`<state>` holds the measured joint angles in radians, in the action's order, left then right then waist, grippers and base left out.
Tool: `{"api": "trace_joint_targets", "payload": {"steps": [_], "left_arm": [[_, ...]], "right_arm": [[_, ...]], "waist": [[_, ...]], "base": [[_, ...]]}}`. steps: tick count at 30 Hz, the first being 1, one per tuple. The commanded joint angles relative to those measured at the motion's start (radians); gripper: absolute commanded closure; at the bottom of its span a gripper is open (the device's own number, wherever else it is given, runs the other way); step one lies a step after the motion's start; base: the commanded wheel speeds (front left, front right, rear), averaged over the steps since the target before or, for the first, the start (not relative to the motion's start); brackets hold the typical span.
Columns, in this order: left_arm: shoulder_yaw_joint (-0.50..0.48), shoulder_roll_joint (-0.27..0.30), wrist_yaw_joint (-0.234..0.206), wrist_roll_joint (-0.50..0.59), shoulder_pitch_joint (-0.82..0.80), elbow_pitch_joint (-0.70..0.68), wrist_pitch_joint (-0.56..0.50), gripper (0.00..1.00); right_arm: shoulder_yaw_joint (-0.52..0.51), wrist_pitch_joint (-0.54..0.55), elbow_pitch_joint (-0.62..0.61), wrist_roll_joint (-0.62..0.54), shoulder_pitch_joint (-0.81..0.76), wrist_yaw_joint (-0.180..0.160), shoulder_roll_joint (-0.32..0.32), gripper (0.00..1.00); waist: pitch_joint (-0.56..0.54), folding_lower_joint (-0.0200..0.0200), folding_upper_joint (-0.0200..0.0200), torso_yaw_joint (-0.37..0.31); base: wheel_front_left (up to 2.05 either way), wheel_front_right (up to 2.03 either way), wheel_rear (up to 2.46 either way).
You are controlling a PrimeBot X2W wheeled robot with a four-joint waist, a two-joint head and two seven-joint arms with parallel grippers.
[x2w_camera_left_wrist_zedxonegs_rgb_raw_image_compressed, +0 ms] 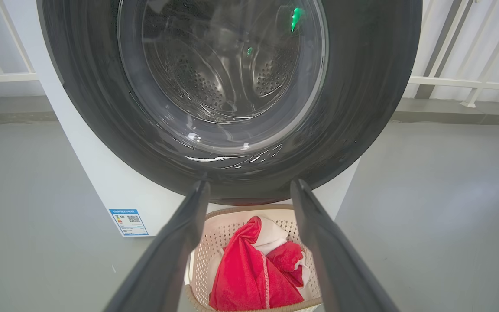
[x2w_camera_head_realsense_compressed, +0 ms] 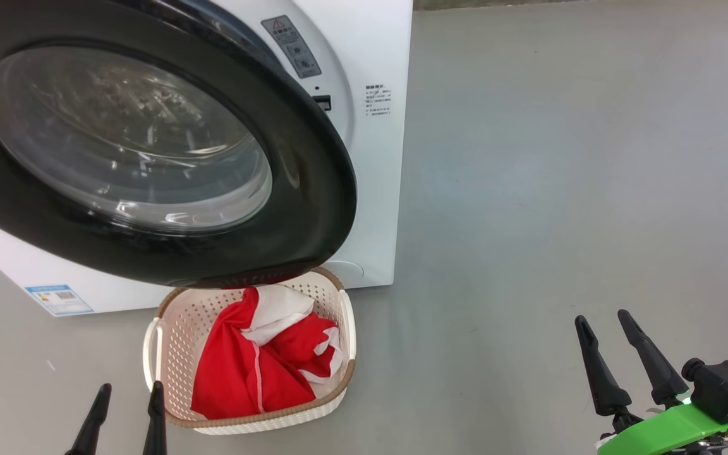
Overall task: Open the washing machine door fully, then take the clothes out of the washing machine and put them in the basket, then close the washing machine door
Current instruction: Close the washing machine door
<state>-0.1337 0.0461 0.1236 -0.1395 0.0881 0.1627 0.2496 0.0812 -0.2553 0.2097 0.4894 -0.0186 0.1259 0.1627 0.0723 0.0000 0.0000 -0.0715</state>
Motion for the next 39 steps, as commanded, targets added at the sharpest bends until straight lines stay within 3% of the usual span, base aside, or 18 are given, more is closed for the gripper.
{"api": "trace_joint_targets", "payload": {"steps": [1,17,18,19,20,21,39], "left_arm": [[-0.029,0.004,-0.003,-0.004,-0.012,-0.020,0.012,0.00],[-0.016,0.004,-0.003,-0.013,-0.033,-0.023,0.012,0.00],[-0.008,0.004,-0.003,-0.014,-0.039,-0.021,0.012,0.00],[-0.005,0.004,-0.004,-0.015,-0.042,-0.022,0.012,0.00],[-0.002,0.004,-0.005,-0.017,-0.046,-0.023,0.012,0.00],[0.002,0.004,-0.006,-0.019,-0.050,-0.024,0.012,0.00],[0.162,0.004,-0.074,-0.090,-0.095,-0.041,0.012,0.00]], "right_arm": [[0.023,-0.006,-0.023,-0.008,0.000,0.005,0.021,0.00],[0.027,-0.006,-0.031,-0.007,0.012,0.005,0.026,0.00],[0.033,-0.006,-0.032,-0.004,0.016,0.005,0.030,0.05],[0.037,-0.006,-0.033,0.000,0.020,0.005,0.032,0.40],[0.040,-0.006,-0.034,0.003,0.026,0.005,0.035,0.63],[0.045,-0.006,-0.036,0.007,0.033,0.005,0.036,1.00],[0.184,-0.006,-0.042,0.032,0.303,0.005,0.038,1.00]], "waist": [[0.001,0.0000,0.0000,0.001],[0.006,0.0000,0.0000,0.036],[0.008,0.0000,0.0000,0.047],[0.009,0.0000,0.0000,0.053],[0.010,0.0000,0.0000,0.059],[0.012,0.0000,0.0000,0.066],[0.066,0.0000,0.0000,0.243]], "base": [[0.00,0.00,0.00],[0.00,0.00,0.00],[0.00,0.00,0.00],[0.00,0.00,0.00],[0.00,0.00,0.00],[0.00,0.00,0.00],[0.00,0.00,0.00]]}}
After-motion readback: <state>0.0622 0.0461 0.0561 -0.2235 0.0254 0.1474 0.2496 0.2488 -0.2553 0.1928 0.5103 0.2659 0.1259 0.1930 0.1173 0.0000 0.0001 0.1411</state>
